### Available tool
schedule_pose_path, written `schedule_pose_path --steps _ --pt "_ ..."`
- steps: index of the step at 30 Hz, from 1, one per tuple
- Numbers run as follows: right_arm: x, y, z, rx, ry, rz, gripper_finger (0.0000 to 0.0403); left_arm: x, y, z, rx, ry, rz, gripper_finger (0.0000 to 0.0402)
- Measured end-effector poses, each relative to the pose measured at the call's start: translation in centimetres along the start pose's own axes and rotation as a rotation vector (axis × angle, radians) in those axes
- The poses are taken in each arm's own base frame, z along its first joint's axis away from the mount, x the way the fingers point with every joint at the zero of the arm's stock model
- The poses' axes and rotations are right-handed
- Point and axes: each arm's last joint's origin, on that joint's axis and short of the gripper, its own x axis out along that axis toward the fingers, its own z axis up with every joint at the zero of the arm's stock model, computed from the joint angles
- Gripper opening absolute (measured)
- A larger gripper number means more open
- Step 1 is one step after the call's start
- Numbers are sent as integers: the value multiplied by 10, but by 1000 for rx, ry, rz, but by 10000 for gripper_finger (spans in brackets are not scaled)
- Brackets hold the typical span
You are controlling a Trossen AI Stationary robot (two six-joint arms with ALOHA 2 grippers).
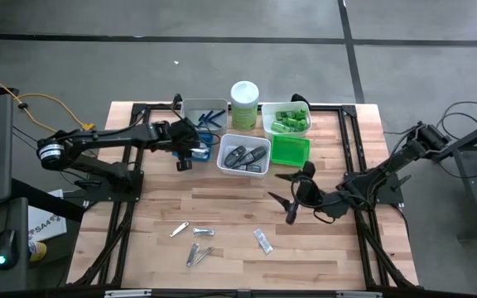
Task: Pick & Place Travel size toiletries
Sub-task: Put the white bandage into the blue bin
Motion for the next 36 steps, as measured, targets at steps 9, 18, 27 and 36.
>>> schedule_pose_path --steps 9,18,27,36 --pt "-1 3 -9 -57 87 164 265 -28 8 8 -58 -27 45 156" --pt "1 12 -27 -106 226 360 265 -55 10 1 -137 -110 38 157" --pt "21 44 -77 -167 389 517 265 -75 3 -7 -184 -165 -19 157" --pt "35 76 -105 -247 531 667 265 -88 -19 -4 -138 -227 -97 157"
